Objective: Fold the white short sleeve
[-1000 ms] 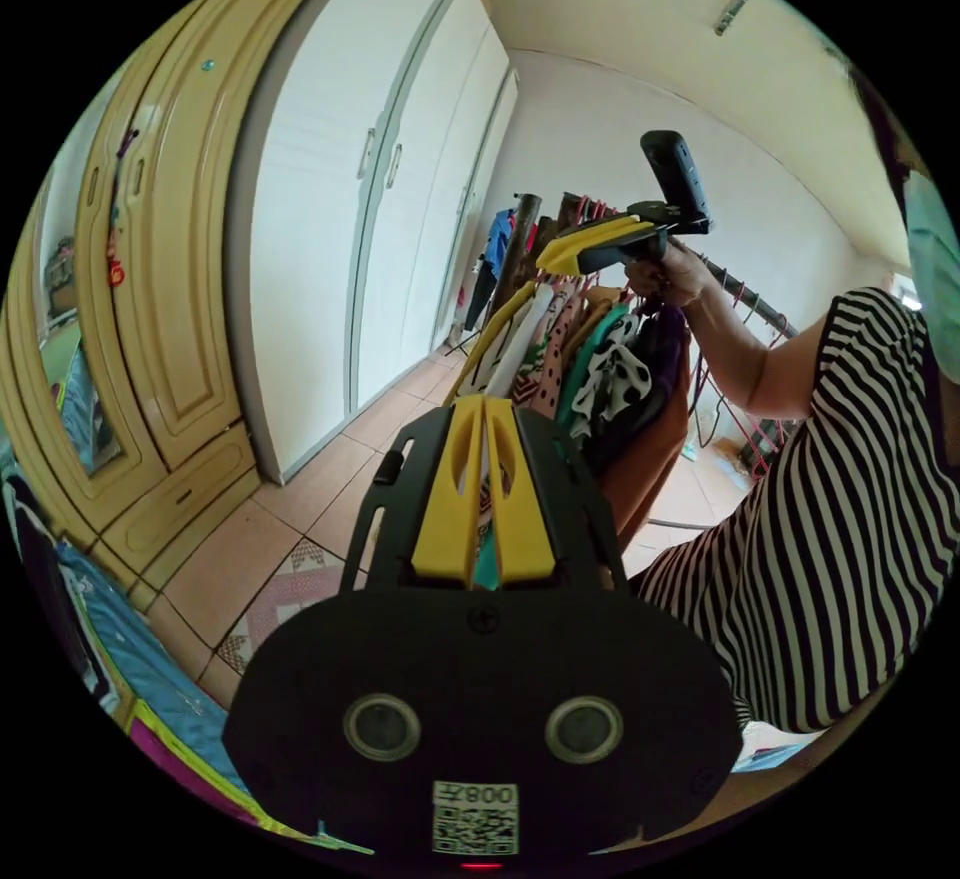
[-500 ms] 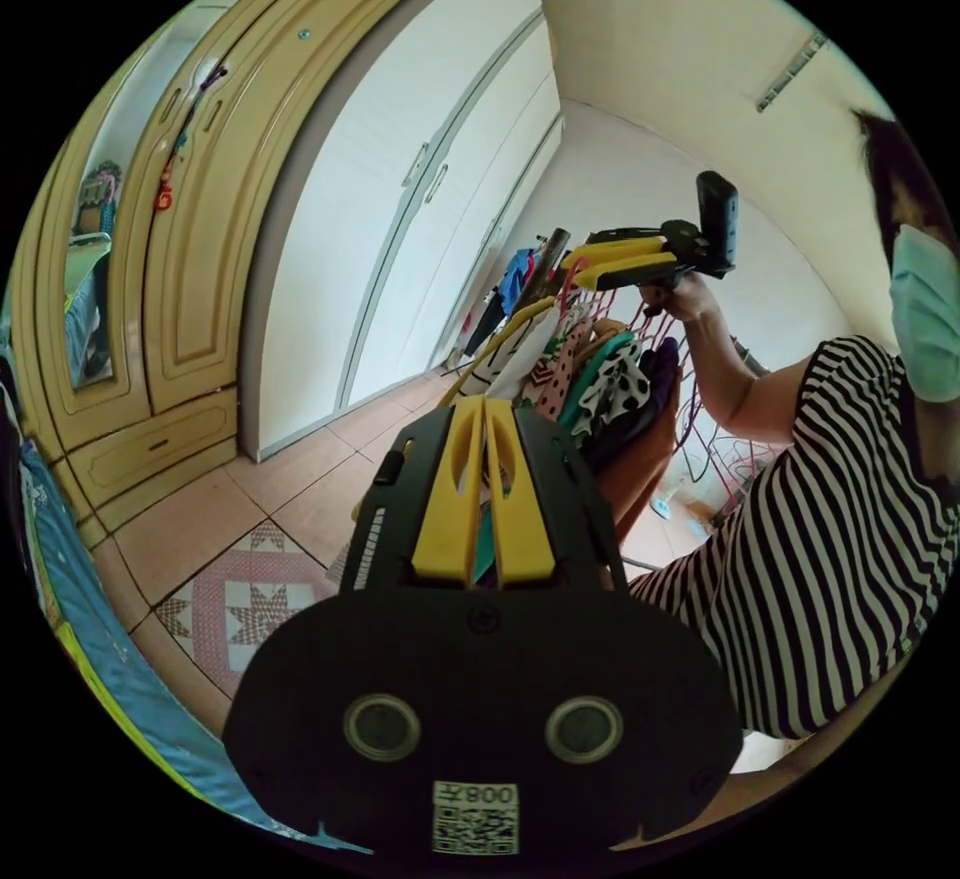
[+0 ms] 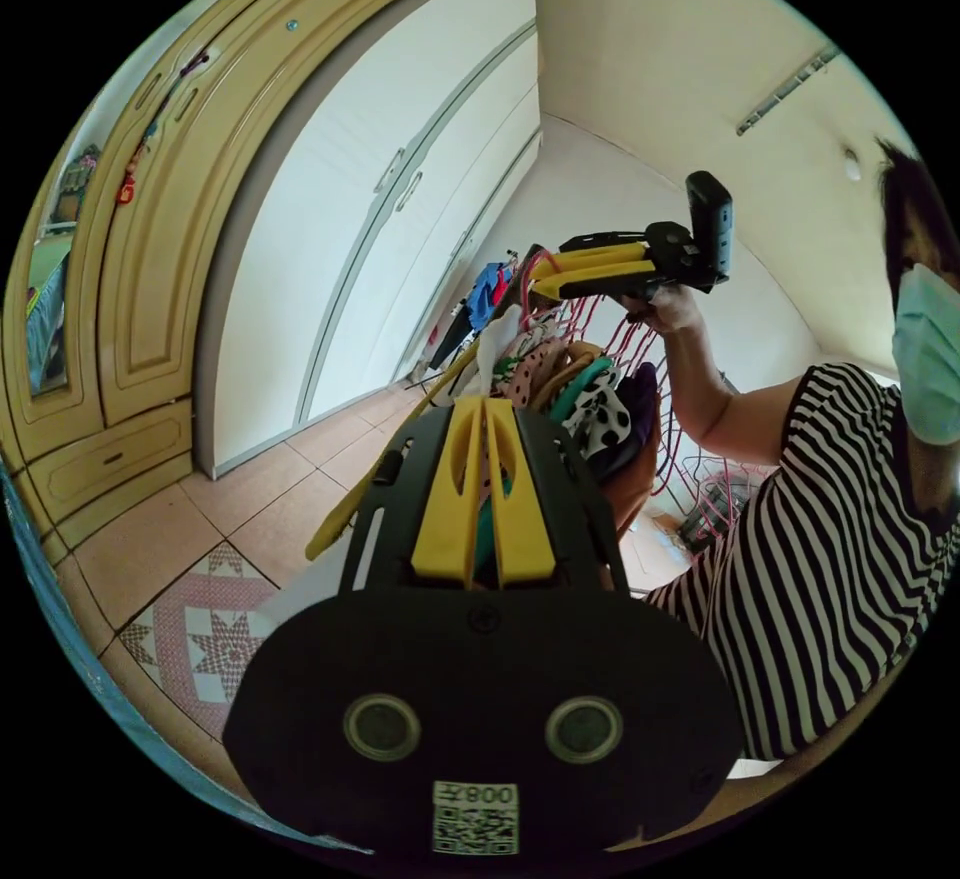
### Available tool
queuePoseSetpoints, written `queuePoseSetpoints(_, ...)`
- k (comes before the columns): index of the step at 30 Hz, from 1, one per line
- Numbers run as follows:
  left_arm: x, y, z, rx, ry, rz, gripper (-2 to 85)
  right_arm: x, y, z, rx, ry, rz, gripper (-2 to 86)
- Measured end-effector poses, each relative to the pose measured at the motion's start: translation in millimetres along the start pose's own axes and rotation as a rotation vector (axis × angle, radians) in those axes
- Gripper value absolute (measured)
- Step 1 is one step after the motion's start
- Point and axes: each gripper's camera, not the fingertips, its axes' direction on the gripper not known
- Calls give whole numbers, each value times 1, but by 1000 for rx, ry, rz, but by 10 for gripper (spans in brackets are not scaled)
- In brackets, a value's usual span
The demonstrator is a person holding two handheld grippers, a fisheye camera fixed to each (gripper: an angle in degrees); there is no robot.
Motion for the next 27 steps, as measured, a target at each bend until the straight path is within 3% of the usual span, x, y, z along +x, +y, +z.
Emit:
queuePoseSetpoints(6, -18, 0, -21, 53, -41, -32, -1, 0, -4, -13, 10, -57, -3, 43)
queuePoseSetpoints(14, -27, 0, -44, 45, -96, -35, -2, -19, -37, 1, -59, 81, -53, 37)
queuePoseSetpoints(27, -70, 25, -50, 103, 8, -179, -2, -11, -40, -18, -12, 57, -32, 34)
